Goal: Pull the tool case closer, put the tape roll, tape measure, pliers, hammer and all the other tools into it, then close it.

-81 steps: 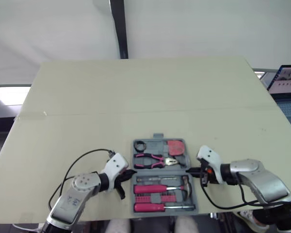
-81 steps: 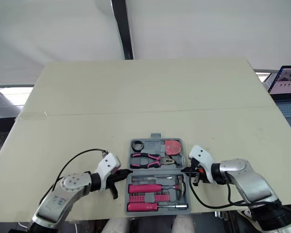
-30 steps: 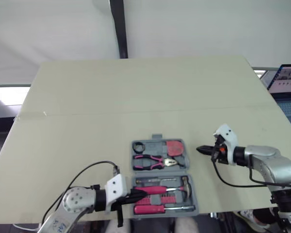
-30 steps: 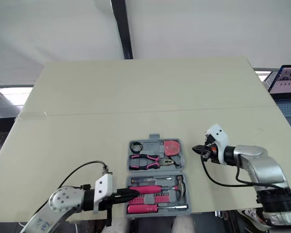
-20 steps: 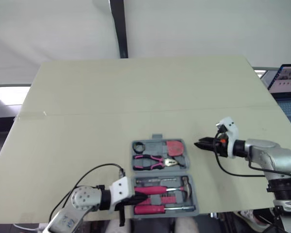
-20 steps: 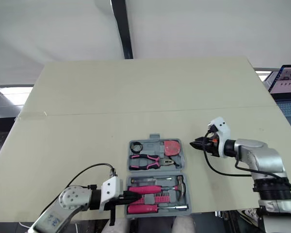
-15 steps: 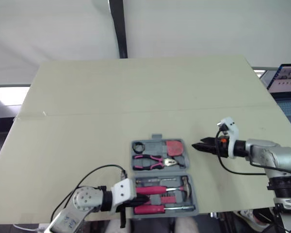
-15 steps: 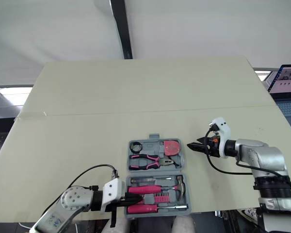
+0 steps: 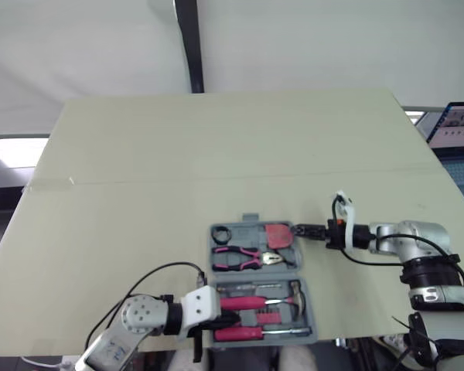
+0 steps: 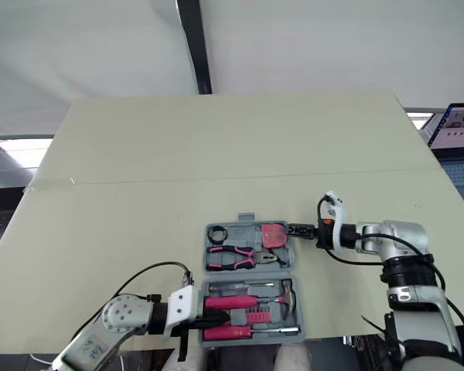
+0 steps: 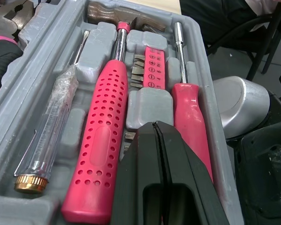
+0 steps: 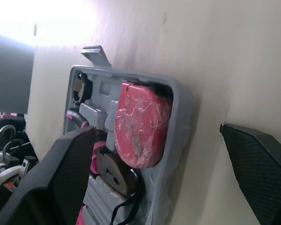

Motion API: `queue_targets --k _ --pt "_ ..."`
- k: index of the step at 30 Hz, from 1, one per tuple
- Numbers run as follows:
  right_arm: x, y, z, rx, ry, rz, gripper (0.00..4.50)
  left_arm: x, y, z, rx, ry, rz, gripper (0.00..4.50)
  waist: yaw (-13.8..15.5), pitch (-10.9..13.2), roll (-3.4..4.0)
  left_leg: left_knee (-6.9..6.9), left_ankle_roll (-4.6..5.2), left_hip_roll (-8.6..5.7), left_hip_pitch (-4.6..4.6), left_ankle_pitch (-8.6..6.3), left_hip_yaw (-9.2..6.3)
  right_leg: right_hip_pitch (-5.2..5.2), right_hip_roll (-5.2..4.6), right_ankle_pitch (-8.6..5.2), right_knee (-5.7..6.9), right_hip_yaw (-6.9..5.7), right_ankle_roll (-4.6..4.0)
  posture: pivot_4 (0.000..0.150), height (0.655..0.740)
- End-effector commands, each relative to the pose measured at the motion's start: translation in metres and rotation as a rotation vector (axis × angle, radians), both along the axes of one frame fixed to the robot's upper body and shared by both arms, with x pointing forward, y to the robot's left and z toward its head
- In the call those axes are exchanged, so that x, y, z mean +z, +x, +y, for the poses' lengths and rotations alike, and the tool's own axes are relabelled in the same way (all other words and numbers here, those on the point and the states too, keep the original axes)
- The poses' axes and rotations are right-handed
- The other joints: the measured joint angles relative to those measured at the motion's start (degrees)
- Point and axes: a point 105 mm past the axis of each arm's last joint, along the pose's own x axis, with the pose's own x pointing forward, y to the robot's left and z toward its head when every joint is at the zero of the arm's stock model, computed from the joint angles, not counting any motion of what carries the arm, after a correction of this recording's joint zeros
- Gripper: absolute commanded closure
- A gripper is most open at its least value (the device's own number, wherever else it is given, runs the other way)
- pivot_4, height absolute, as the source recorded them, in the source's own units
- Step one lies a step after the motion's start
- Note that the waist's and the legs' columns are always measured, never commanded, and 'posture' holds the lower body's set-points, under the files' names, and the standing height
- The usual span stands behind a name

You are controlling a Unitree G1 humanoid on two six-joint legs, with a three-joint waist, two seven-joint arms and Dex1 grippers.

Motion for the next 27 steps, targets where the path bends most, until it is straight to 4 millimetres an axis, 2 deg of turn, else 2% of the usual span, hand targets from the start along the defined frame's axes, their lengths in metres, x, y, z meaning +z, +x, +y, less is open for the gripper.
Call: queue_targets --k 1,9,12,17,20,23,27 --pt "0.013 0.001 0.012 0.034 0.139 0.007 0.04 -0.012 -0.007 0.005 -0.014 0.061 0.033 4.50 -0.1 0.0 0.01 0.00 0.00 0.00 0.01 0.00 0.00 0.00 0.00 0.00 0.00 0.00 0.00 0.150 0.7400" --pt "0.012 0.008 0.040 0.071 0.239 -0.007 0.04 -0.013 -0.003 0.008 -0.005 0.081 0.024 4.50 -0.7 0.0 0.04 -0.05 -0.02 0.00 0.02 0.01 0.01 -0.04 0.01 0.00 0.03 0.00 0.00 0.150 0.7400" --pt "0.024 0.008 0.048 0.098 0.292 -0.041 0.04 -0.015 -0.002 0.012 -0.007 0.103 0.016 4.50 -1.2 0.0 0.05 -0.07 -0.02 0.00 0.02 0.01 0.00 -0.05 0.01 0.00 0.04 -0.01 0.00 0.150 0.7400" --pt "0.042 0.000 0.045 0.143 0.289 -0.118 0.04 -0.016 0.001 0.015 0.008 0.114 0.004 4.50 -1.4 0.0 0.07 -0.10 -0.02 0.00 0.01 0.01 0.00 -0.10 0.01 0.00 0.05 0.00 0.00 0.150 0.7400" --pt "0.056 -0.016 0.042 0.205 0.277 -0.164 0.04 -0.010 0.005 0.016 0.036 0.105 -0.006 4.50 -1.2 0.0 0.08 -0.10 -0.02 0.00 -0.01 0.01 -0.02 -0.10 0.00 0.00 0.05 -0.01 0.00 0.150 0.7400" --pt "0.072 -0.045 0.039 0.289 0.253 -0.208 0.04 0.007 0.010 0.020 0.103 0.078 -0.022 4.50 -1.1 0.0 0.09 -0.10 -0.02 0.00 -0.04 0.01 -0.04 -0.11 0.00 0.00 0.04 -0.01 0.00 0.150 0.7400" --pt "0.081 -0.073 0.034 0.329 0.236 -0.229 0.04 0.027 0.010 0.028 0.169 0.077 -0.048 4.50 -1.1 0.0 0.05 -0.13 -0.02 0.01 -0.06 0.01 -0.03 -0.13 0.00 0.00 0.01 0.00 0.00 0.150 0.7400"
